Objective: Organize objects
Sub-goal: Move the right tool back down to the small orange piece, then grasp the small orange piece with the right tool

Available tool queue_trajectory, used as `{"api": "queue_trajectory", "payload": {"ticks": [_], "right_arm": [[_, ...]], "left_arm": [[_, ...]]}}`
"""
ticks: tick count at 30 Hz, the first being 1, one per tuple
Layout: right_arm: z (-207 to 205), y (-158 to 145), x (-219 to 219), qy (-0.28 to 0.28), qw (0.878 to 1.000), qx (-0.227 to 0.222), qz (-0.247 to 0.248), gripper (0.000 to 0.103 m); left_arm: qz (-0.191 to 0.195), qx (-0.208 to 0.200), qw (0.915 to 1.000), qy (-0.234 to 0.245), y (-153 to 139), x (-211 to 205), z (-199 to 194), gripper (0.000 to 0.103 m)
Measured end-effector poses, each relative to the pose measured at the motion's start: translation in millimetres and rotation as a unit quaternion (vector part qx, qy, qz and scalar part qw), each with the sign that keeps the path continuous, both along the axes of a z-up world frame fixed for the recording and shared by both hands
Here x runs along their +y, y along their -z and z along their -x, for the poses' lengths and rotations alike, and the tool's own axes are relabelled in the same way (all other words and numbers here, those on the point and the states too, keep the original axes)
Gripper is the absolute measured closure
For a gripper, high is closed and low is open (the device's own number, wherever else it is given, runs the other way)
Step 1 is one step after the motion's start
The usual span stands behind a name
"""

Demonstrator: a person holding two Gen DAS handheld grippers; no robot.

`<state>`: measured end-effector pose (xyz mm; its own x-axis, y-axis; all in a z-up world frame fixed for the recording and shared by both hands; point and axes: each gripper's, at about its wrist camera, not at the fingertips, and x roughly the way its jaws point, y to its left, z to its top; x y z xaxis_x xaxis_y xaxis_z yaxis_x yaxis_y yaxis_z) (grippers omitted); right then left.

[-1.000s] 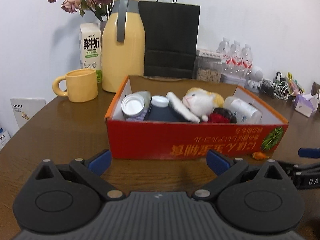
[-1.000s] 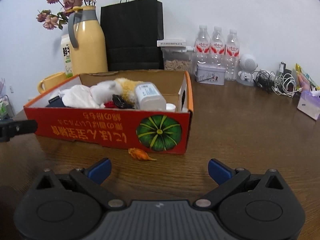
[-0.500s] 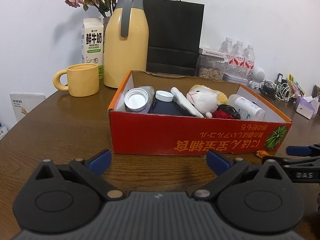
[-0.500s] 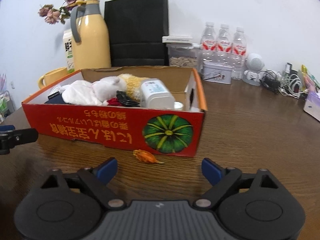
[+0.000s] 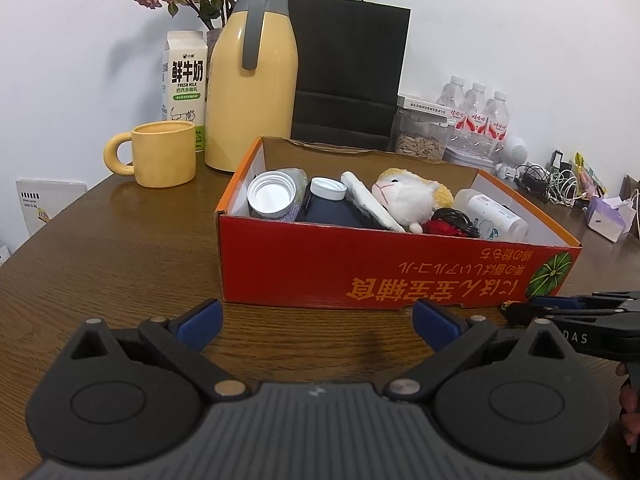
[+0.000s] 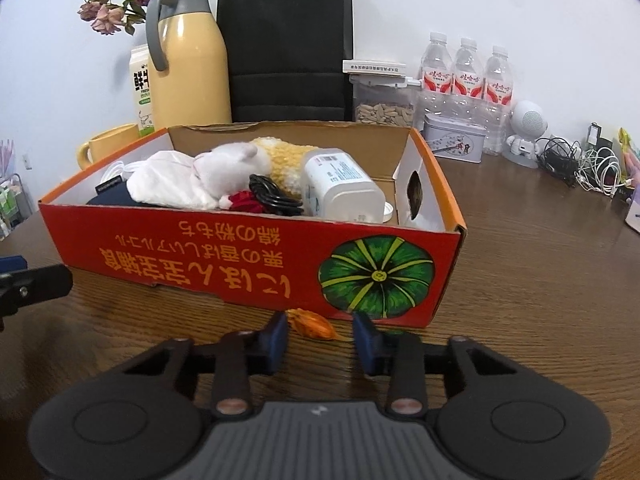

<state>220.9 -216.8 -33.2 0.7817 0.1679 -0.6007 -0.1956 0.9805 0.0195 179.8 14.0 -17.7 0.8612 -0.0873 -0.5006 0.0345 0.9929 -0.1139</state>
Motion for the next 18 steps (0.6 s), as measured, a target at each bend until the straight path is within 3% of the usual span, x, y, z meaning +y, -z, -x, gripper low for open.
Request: {"api": "queue_trajectory", "payload": {"ticks": [18], "right_arm": [[27.3,-3.6,10.0,-0.053,0.998,-0.017,-0.007,0.101]], "left_arm": [[-0.004,0.002,1.0000,-0.005,2.2,-0.4,-0.2,0.000]]}}
